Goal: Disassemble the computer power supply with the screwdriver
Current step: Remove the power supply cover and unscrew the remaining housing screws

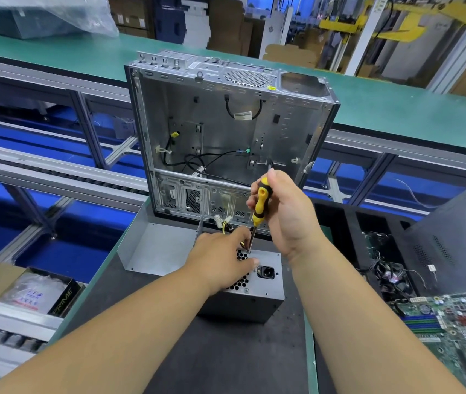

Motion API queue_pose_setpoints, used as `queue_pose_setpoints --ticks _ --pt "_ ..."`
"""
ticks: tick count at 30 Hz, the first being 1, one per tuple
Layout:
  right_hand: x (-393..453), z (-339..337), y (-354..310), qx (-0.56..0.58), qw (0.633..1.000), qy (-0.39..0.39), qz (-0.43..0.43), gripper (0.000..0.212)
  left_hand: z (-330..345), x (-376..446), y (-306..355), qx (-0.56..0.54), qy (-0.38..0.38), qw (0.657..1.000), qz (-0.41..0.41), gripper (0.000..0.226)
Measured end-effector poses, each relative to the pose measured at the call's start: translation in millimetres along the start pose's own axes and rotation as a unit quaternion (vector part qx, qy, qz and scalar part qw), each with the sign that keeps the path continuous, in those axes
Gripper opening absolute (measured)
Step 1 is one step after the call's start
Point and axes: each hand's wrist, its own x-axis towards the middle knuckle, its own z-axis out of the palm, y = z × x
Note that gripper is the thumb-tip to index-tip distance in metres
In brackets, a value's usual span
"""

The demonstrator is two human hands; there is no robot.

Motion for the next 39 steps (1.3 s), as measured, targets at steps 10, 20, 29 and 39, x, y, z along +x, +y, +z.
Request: queue_pose_setpoints --ticks 10,20,29,39 --pt "-1.1 6.5 6.4 0.038 0.999 -0.018 0.001 0.053 -2.6 -1.5 2.4 0.008 0.004 1.0 0.012 0.031" --pt "-0.8 0.4 -0.4 -0.008 1.0 -0.001 0.011 0.028 -4.4 -1.7 2.5 0.004 -0.007 1.0 0.003 0.031" --pt "0.6 7.1 -1.6 0.025 0.999 0.009 0.044 0.057 -6.7 -0.2 4.4 0.012 -0.022 1.0 0.008 0.029" --pt "1.6 -3.4 1.2 0.002 0.999 0.027 0.046 0.029 -10.2 0.8 4.9 -0.028 -0.041 0.999 -0.019 0.02"
